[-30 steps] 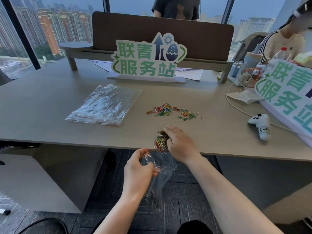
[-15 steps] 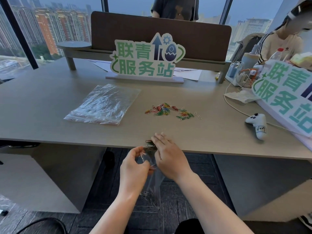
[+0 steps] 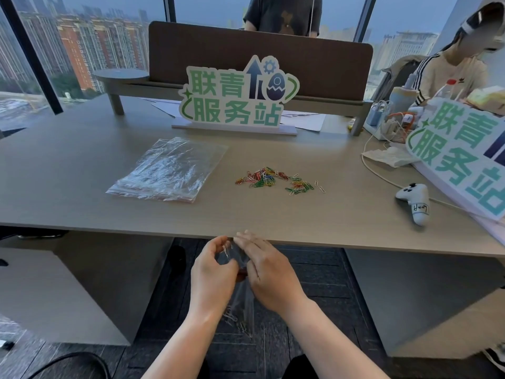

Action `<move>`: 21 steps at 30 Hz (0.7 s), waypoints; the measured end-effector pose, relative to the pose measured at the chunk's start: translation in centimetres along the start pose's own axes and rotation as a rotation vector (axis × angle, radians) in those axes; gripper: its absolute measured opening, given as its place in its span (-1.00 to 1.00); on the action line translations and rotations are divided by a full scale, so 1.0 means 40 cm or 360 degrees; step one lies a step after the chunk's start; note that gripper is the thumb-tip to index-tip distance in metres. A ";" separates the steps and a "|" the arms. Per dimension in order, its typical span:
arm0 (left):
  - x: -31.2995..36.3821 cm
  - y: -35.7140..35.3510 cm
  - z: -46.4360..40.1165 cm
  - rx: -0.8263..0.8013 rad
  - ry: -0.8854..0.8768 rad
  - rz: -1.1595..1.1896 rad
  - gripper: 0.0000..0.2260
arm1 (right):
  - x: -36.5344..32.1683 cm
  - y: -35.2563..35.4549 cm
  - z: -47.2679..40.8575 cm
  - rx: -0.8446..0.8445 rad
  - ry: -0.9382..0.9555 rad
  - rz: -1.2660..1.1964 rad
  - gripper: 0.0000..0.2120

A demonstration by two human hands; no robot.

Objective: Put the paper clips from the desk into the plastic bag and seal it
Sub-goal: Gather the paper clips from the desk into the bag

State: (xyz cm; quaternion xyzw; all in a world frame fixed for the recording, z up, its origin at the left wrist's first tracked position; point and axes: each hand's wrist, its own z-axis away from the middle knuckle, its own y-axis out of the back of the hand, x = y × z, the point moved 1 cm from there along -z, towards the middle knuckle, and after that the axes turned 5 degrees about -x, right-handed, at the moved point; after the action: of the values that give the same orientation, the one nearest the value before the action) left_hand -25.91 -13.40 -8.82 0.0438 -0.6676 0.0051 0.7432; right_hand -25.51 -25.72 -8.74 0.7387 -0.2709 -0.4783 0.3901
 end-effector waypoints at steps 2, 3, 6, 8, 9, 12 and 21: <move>0.002 0.001 0.002 -0.0001 0.0007 -0.0019 -0.57 | -0.001 0.006 -0.001 0.0049 -0.0042 -0.0119 -0.47; 0.003 0.002 0.003 -0.0001 0.0010 -0.0037 -0.57 | 0.000 0.010 -0.004 0.0072 -0.0059 -0.0156 -0.46; 0.004 0.002 0.006 -0.0001 0.0023 -0.0049 -0.56 | 0.010 0.024 -0.015 0.0143 -0.0116 -0.0265 -0.49; 0.006 0.002 0.008 0.0003 0.0027 -0.0068 -0.58 | 0.021 0.042 -0.025 0.0213 -0.0180 -0.0330 -0.51; 0.005 0.001 0.008 0.0005 0.0028 -0.0074 -0.59 | 0.029 0.054 -0.032 0.0248 -0.0216 -0.0334 -0.52; 0.004 -0.002 0.007 -0.0028 0.0053 -0.0084 -0.59 | 0.078 0.105 -0.071 0.0257 -0.0376 -0.0202 -0.51; -0.002 -0.018 -0.017 -0.0133 0.0171 -0.0099 -0.61 | 0.346 0.198 -0.231 -0.0101 -0.0932 0.0278 -0.43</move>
State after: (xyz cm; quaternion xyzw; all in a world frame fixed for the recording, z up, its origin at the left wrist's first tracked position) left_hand -25.21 -14.04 -9.02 0.0331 -0.6247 -0.0436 0.7789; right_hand -11.79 -37.83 -6.78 0.5309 -0.4191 -0.6437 0.3580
